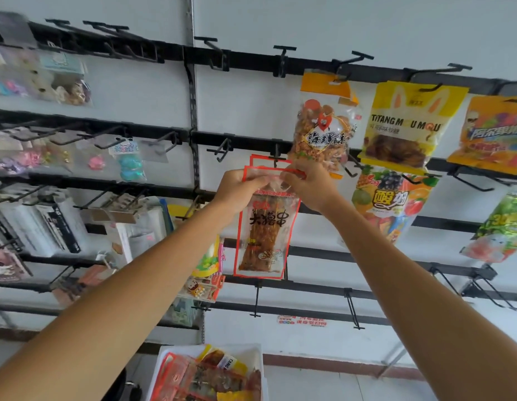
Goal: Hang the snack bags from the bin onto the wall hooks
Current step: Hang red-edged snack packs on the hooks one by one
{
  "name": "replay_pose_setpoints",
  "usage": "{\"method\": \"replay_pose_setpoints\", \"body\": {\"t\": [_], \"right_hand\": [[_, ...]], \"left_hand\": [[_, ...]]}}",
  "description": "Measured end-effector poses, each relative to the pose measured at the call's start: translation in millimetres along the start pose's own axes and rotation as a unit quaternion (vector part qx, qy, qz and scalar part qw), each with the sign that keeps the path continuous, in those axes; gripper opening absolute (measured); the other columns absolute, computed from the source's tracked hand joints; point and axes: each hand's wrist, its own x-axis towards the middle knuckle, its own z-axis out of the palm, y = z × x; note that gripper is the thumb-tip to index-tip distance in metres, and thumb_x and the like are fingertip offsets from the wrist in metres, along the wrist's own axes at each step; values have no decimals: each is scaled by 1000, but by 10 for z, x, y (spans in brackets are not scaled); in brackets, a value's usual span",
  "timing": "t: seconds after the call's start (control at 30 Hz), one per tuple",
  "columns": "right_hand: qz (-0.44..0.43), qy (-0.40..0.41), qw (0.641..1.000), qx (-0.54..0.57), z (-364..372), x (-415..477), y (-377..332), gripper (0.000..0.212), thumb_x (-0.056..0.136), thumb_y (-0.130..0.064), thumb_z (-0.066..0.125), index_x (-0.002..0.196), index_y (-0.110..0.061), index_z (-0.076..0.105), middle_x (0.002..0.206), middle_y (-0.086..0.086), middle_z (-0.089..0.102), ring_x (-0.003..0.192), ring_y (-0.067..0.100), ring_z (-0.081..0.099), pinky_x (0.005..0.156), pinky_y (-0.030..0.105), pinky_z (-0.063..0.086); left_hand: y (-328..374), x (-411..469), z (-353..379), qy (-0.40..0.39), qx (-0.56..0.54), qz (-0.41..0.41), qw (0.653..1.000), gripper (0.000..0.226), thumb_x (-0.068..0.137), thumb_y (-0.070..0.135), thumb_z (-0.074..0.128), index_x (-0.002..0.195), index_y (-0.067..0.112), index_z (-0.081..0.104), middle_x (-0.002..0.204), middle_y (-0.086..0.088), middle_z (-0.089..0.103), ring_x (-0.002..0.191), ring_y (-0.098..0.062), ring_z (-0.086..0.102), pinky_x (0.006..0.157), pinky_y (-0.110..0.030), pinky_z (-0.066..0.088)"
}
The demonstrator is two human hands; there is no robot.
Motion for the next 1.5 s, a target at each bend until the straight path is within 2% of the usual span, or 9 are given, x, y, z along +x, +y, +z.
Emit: {"method": "replay_pose_setpoints", "body": {"t": [0.07, 0.27, 0.53, 0.73, 0.9, 1.03, 1.17, 1.37, 1.5], "right_hand": [[5, 23, 1000, -1, 51, 37, 24, 12, 94, -18, 59, 89, -12, 68, 73, -7, 68, 73, 14, 67, 77, 43, 57], [15, 84, 996, 19, 154, 157, 88, 15, 95, -19, 59, 101, -9, 68, 77, -5, 68, 68, 2, 63, 71, 24, 53], [20, 74, 997, 20, 303, 357, 272, 12, 95, -22, 59, 83, -20, 62, 74, -8, 68, 67, 2, 64, 60, 19, 45], [43, 93, 995, 1, 378, 525, 399, 12, 93, -25, 60, 90, -16, 68, 78, -5, 70, 73, 9, 65, 64, 24, 48], [51, 116, 990, -56, 396, 594, 468, 20, 93, -24, 59, 105, -12, 69, 86, -6, 67, 75, 8, 56, 55, 14, 34], [53, 157, 980, -115, 458, 610, 488, 24, 94, -28, 58, 111, -16, 68, 98, -2, 73, 87, 18, 65, 65, 24, 40], [83, 188, 966, -158, 500, 640, 471, 24, 91, -34, 57, 108, -22, 71, 90, 0, 73, 84, 26, 64, 63, 27, 38], [106, 177, 970, -132, 498, 640, 489, 24, 89, -30, 59, 69, -16, 59, 60, -4, 51, 59, 23, 47, 55, 26, 29], [109, 154, 973, -131, 446, 508, 531, 24, 94, -37, 56, 81, -17, 53, 75, -3, 60, 70, 23, 55, 59, 30, 38]], "left_hand": [[-55, 90, 0, 6, -1, -6, 1000, 10, 91, 17, 67, 87, 24, 74, 90, 4, 73, 91, -15, 69, 77, -30, 56], [-143, 322, 41, 21, -5, 15, 1000, 11, 93, 19, 64, 98, 16, 73, 94, -1, 74, 84, -12, 70, 59, -18, 48], [-322, 592, 66, 45, 26, 19, 998, 18, 93, 19, 64, 104, 9, 74, 93, -2, 75, 90, -15, 71, 83, -27, 55], [-419, 800, 67, 63, 57, 21, 996, 11, 89, 22, 69, 93, 16, 77, 92, 0, 75, 92, -15, 70, 91, -34, 54], [-453, 947, 66, 75, 70, 24, 994, 15, 86, 18, 72, 78, 30, 71, 91, 1, 74, 93, -18, 70, 94, -41, 54], [-479, 1012, 86, 94, 102, 28, 990, 5, 88, 24, 71, 91, 25, 74, 96, 0, 75, 95, -17, 69, 92, -39, 54], [-489, 1090, 80, 119, 130, 25, 984, 6, 86, 29, 72, 91, 27, 75, 93, 6, 74, 90, -12, 69, 90, -36, 54], [-550, 1024, 47, 103, 206, -7, 973, 24, 90, 41, 65, 90, 18, 72, 87, 3, 71, 82, -18, 65, 72, -27, 47], [-670, 924, -62, 72, 254, -40, 964, 15, 92, 33, 64, 93, 20, 70, 99, 1, 71, 97, -20, 65, 88, -33, 51]]}}
